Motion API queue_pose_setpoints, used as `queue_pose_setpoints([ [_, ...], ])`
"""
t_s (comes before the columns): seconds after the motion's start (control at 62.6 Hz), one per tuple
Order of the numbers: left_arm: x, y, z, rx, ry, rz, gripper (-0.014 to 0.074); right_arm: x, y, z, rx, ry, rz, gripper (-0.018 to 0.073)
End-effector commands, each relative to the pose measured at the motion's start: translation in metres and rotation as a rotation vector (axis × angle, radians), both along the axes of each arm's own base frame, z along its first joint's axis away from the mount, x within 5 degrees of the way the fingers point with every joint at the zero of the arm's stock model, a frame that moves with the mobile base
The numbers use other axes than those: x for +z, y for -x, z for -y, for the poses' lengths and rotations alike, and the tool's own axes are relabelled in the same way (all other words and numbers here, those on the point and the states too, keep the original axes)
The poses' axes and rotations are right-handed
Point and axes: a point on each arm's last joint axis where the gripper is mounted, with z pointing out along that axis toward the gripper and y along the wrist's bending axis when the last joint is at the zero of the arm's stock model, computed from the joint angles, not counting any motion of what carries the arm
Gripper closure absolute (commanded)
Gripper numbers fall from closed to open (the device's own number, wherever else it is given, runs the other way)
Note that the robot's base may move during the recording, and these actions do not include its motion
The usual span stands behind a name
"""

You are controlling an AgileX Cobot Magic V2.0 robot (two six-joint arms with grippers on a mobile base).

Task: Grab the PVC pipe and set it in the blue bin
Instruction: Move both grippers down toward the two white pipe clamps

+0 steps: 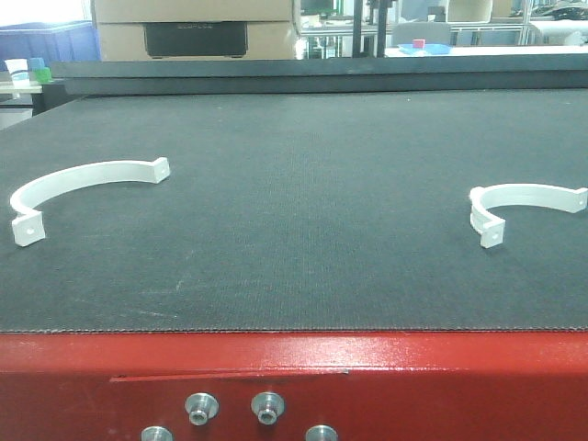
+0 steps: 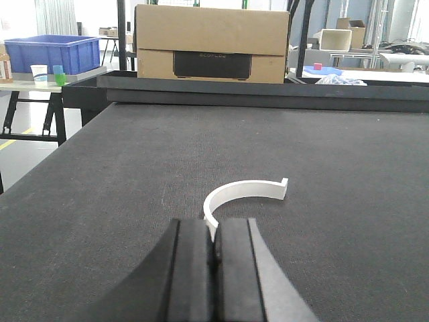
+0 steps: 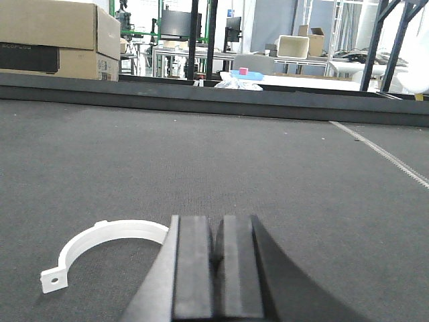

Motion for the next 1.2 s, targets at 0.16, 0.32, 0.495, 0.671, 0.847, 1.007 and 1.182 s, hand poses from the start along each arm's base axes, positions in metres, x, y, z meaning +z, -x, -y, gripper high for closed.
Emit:
queue_pose_setpoints([
  [0.16,0.012,0.002,0.0,0.001,0.012,0.125,0.0708,0.008,0.001,0.0,-0.003,0.021,0.084,0.0727],
  [0.32,0.043,0.01,-0.001,0.006,-0.045,0.102,0.0708,0.031,0.008,-0.002,0.009,0.007,-0.012,0.0727],
  [0.495,0.095,0.031,-0.003,0.022,-0.068,0.096,0.0708,0.092,0.029,-0.006,0.012,0.032,0.128,0.0727],
  [0.671,0.138,0.028,-0.002,0.006,-0.029,0.082,0.0708,0.14,0.03,-0.006,0.015,0.033,0.125,0.0727],
  [0.847,0.176,-0.005,0.0,0.002,-0.035,-0.167,0.0708,0.18,0.001,-0.002,0.021,0.012,-0.008,0.0727],
  [1.007,0.194,-0.052,0.002,0.0,-0.043,-0.362,0.0708,0.185,-0.046,0.005,0.032,-0.036,-0.298,0.0727],
  [1.182,0.185,-0.108,0.005,-0.007,-0.049,-0.653,0.0708,0.165,-0.097,0.013,0.038,-0.08,-0.545,0.0727],
])
